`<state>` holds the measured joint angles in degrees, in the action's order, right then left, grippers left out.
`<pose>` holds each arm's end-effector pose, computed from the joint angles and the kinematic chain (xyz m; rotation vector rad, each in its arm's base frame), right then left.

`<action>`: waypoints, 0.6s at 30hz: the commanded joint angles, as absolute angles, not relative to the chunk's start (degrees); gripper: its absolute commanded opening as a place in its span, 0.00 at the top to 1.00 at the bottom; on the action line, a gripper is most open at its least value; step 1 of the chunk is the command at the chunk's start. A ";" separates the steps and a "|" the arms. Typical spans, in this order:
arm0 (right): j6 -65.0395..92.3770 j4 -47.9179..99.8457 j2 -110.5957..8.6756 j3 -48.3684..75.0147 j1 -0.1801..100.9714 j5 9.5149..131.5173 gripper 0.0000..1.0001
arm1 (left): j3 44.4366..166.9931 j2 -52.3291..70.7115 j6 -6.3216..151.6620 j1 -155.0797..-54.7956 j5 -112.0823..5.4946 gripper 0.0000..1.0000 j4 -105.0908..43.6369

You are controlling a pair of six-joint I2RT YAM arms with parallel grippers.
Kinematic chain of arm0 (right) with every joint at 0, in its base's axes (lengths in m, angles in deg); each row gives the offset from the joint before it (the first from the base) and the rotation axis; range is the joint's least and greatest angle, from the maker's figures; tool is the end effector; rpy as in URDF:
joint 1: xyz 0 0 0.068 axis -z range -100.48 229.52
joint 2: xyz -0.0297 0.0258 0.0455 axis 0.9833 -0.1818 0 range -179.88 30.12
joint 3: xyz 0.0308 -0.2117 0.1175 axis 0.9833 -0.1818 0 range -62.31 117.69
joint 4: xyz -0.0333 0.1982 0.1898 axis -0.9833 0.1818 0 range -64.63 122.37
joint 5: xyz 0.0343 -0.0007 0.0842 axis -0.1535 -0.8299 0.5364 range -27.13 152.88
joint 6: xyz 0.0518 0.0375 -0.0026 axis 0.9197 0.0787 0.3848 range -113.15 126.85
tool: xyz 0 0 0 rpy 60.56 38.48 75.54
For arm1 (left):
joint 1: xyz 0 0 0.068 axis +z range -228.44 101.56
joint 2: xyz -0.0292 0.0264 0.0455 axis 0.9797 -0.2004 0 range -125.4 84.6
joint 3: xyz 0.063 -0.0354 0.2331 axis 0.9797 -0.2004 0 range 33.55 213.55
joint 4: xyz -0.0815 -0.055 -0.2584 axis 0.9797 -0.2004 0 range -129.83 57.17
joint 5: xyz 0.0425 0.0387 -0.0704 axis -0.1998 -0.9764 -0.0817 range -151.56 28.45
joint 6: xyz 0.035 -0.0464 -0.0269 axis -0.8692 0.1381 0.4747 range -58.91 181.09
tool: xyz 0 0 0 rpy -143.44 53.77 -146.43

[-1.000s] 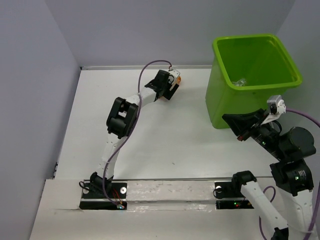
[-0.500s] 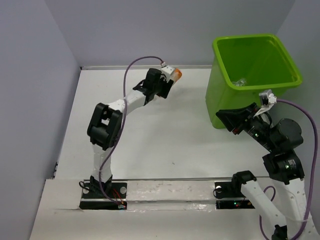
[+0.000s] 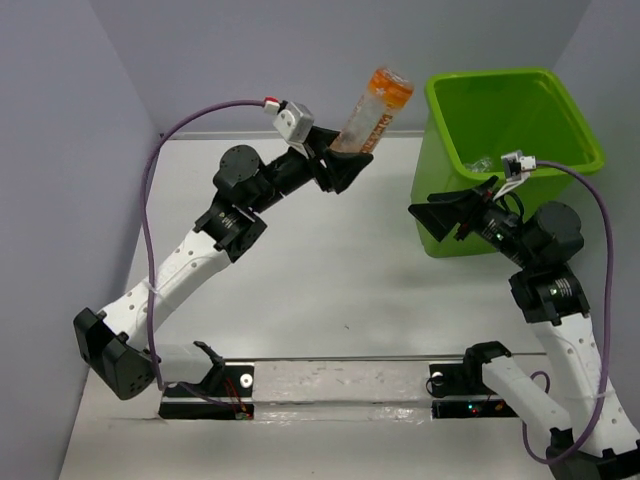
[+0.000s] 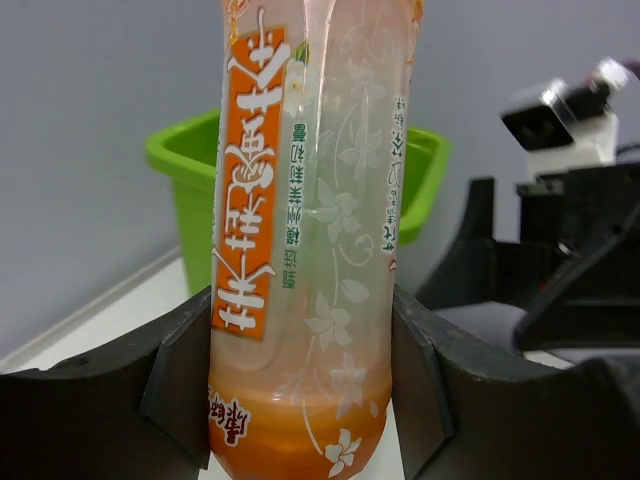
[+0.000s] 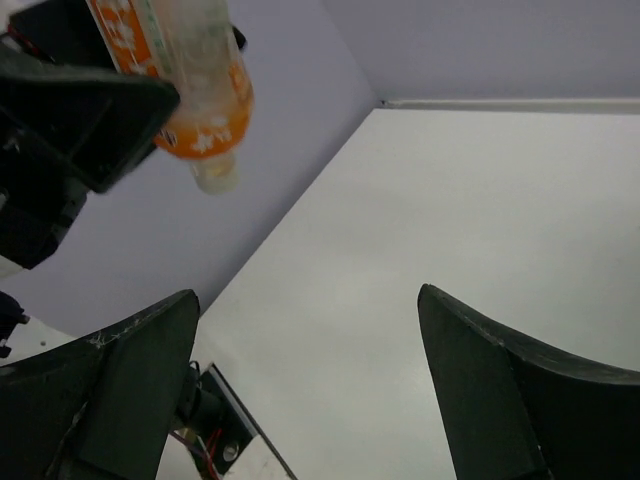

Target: Put the plastic bottles in the bin

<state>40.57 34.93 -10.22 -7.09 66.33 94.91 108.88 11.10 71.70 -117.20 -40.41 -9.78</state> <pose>0.1826 0.0699 0.4009 -0.1998 1.5755 1.0604 0.2395 -0.2152 0.4569 0.6179 1.0544 -0.9662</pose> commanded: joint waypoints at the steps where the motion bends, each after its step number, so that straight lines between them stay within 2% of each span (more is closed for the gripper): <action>1: 40.87 25.81 -13.91 0.44 66.34 99.44 0.04 | 107.55 10.24 75.33 -122.64 -36.51 0.51 -9.28; 18: 40.25 23.98 -16.46 6.50 66.34 97.85 0.02 | 106.58 10.42 75.86 -133.27 -31.94 0.51 -7.34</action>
